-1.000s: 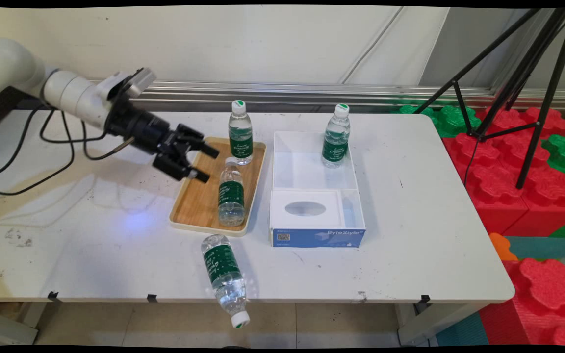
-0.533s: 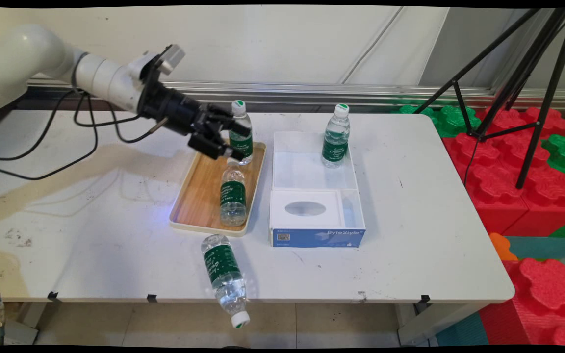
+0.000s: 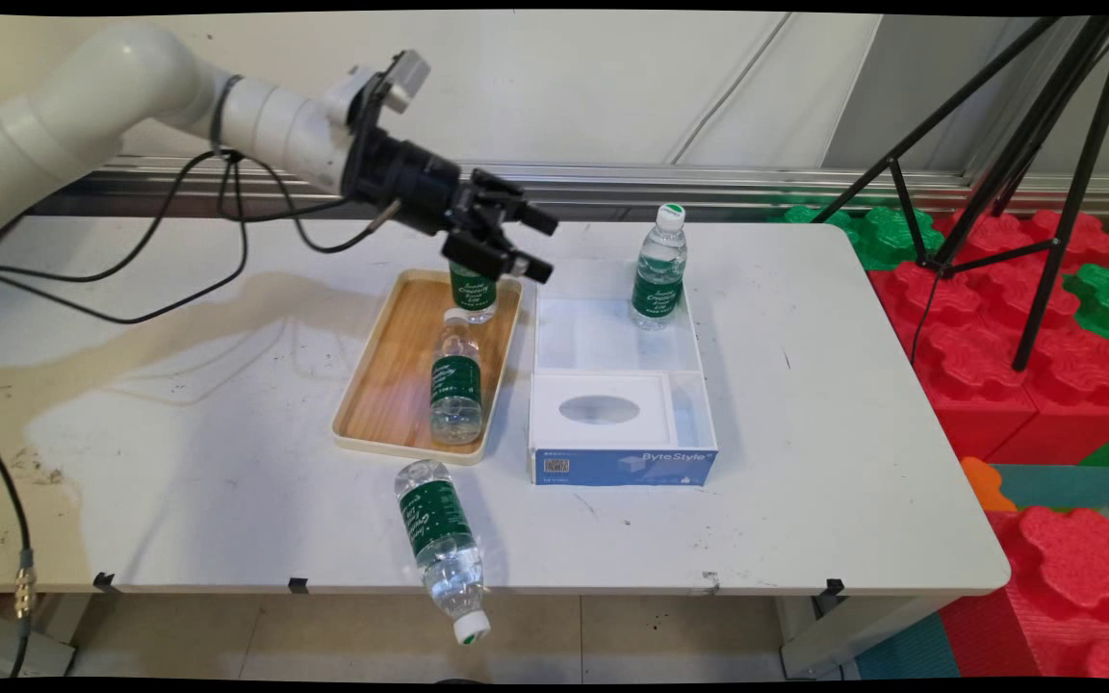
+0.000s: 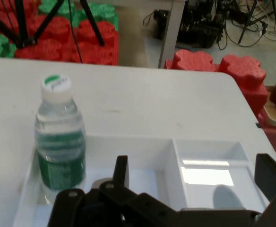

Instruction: Pick up the green bottle from the white box

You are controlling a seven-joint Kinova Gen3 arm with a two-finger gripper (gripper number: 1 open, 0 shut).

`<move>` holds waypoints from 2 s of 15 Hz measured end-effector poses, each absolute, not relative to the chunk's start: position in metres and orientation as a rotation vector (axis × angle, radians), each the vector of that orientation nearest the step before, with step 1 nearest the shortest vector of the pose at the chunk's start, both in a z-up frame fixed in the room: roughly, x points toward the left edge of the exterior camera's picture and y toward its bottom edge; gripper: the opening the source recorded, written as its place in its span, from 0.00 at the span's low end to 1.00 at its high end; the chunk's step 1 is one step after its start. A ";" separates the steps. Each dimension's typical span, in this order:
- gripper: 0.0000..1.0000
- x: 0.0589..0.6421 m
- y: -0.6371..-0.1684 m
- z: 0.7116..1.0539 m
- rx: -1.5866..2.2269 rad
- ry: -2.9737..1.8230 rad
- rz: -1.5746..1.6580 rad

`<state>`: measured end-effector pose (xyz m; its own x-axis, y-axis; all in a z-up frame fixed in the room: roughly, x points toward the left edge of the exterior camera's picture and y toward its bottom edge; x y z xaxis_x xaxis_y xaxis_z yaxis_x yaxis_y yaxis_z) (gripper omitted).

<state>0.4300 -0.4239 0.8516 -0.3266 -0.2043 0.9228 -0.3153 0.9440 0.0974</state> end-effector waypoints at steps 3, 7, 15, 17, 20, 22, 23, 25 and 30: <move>1.00 0.414 -0.446 0.854 0.343 -1.911 0.146; 1.00 0.398 -0.474 0.853 0.315 -1.915 0.181; 1.00 0.376 -0.512 0.832 0.288 -1.949 0.203; 1.00 0.369 -0.524 0.826 0.285 -1.955 0.212; 1.00 0.361 -0.537 0.819 0.285 -1.962 0.224; 1.00 0.356 -0.547 0.813 0.287 -1.969 0.232; 1.00 0.355 -0.550 0.810 0.289 -1.973 0.235; 1.00 0.351 -0.557 0.804 0.295 -1.980 0.235; 1.00 0.344 -0.561 0.793 0.318 -1.988 0.220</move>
